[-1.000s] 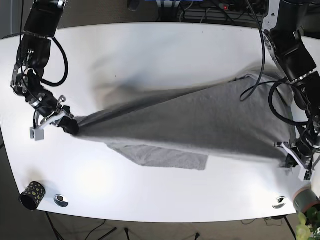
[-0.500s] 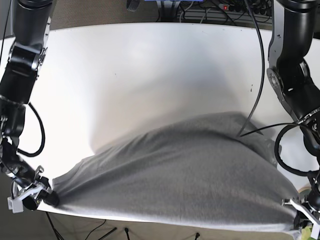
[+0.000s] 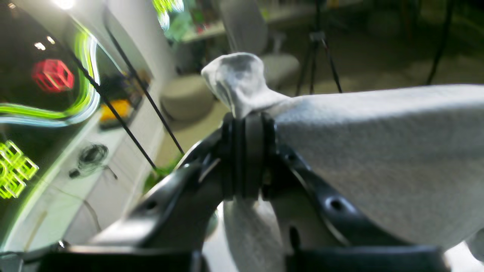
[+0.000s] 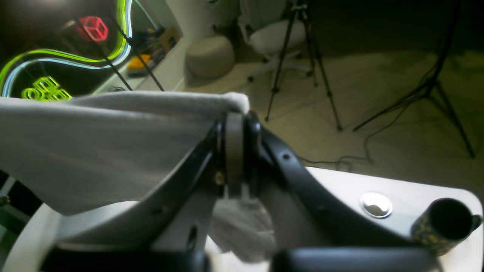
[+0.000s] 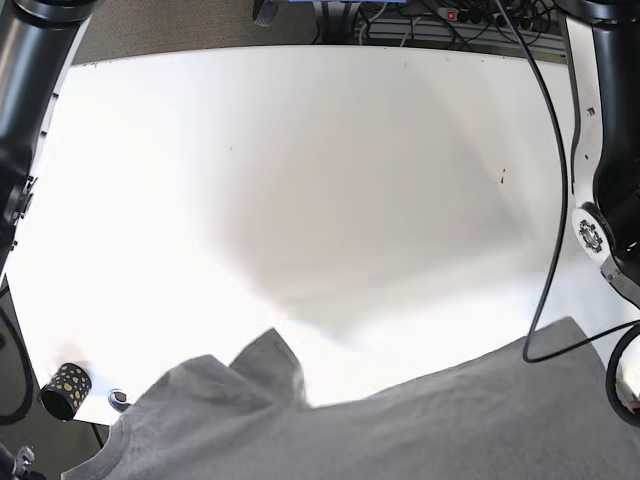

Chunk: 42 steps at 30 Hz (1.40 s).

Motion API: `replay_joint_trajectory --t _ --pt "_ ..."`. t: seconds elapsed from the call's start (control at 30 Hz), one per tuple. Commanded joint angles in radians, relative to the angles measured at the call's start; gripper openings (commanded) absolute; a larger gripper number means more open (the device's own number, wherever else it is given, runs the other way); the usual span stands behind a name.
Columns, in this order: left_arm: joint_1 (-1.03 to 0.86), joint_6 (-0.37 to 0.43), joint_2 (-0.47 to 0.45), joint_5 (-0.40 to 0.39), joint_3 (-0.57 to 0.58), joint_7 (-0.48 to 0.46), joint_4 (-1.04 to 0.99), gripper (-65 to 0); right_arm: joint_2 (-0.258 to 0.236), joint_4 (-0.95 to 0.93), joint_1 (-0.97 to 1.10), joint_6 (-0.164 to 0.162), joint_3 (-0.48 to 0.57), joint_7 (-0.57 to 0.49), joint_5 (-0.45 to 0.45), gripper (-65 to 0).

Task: Fold the T-shirt properly
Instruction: 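Lift and fling the grey T-shirt with both grippers, laying it flat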

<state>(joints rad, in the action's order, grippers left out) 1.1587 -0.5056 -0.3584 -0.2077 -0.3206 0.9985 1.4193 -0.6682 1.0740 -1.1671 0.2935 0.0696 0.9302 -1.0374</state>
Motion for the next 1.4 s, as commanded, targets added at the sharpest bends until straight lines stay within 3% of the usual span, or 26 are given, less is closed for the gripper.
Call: replay_joint_trajectory --t 0.0,0.17,0.33,0.6,0.73,1.1,1.37 --pt "0.030 0.002 -0.006 0.003 0.001 -0.022 0.013 -65.0 -0.023 0.013 -0.037 -0.004 -0.006 0.000 -0.002 -65.0" --pt "-0.050 0.000 -0.008 0.000 -0.007 0.013 0.048 -65.0 -0.051 0.013 0.054 0.008 -0.017 0.010 -0.086 -65.0" --pt "-0.205 0.000 0.000 0.000 -0.007 0.015 0.154 -65.0 -0.066 0.027 0.224 0.072 -0.081 0.011 -0.148 -65.0" --pt "-0.471 0.000 0.000 -0.072 -0.018 0.041 0.301 -65.0 -0.065 0.176 0.574 0.079 -0.248 0.011 -0.151 -65.0" --pt "-0.622 0.000 0.002 -0.094 -0.082 0.049 0.363 -65.0 -0.055 0.236 0.755 0.079 -0.334 0.011 -0.152 -65.0" --pt "-1.012 0.000 0.031 -0.178 -0.245 0.047 0.449 -65.0 0.052 0.403 1.157 0.079 -0.469 0.011 -0.152 -65.0" --pt "-1.206 0.000 0.031 -0.250 -0.337 0.046 0.461 -65.0 0.083 0.446 1.318 0.079 -0.479 0.011 -0.154 -65.0"
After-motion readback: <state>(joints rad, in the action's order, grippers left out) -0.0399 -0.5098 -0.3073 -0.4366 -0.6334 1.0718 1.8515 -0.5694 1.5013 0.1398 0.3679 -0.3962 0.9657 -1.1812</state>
